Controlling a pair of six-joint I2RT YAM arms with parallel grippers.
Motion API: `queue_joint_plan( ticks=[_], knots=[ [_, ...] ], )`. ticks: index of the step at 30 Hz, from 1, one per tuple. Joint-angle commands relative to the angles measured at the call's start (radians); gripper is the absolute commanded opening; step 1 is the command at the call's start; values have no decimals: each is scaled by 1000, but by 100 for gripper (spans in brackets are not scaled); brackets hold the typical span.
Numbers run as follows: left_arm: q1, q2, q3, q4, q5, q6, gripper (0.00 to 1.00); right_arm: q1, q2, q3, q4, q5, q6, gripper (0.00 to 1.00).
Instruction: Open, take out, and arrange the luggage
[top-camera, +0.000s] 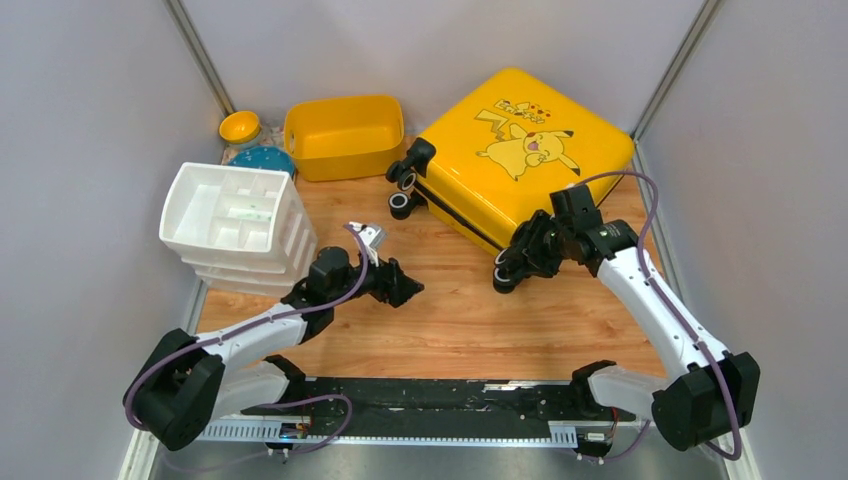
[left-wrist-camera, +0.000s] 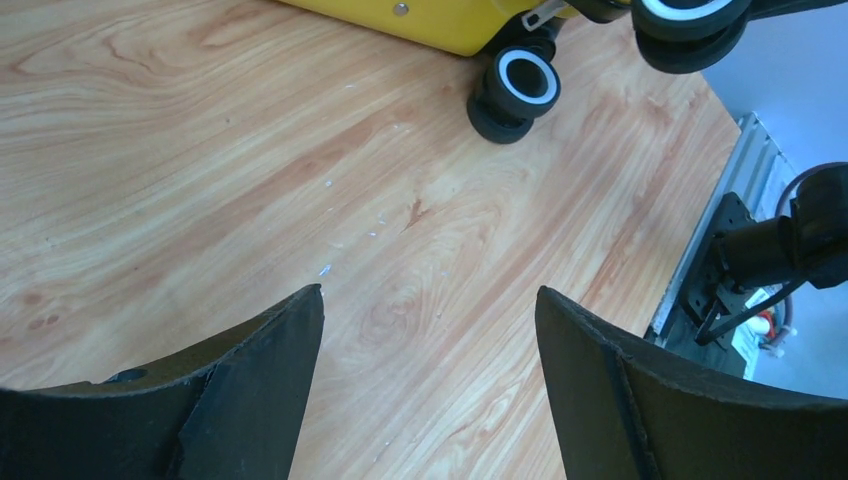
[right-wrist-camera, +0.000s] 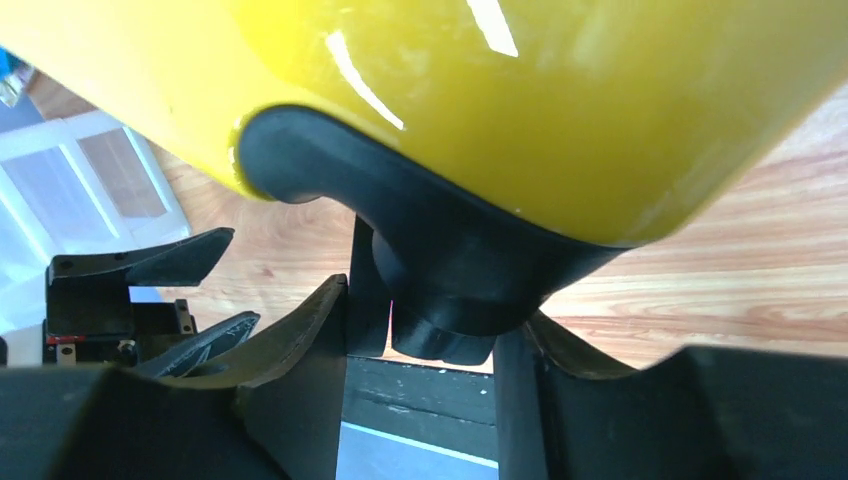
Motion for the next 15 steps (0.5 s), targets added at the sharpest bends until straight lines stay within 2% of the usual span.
queue_joint_plan(
  ticks=[1,6,11,15],
  knots=[
    [0,-33,-41,146,-18,53,86,30,-40,100,143,30,-306,0],
    [-3,-11,-76,264,36,126,86,26,-63,178,147,35,-338,0],
    [-65,53,-95,403,-23,270,82,21,-60,221,130,28,-323,0],
    [-122,148,-63,500,-75,336,77,4,-57,193,116,50,-318,0]
  ],
)
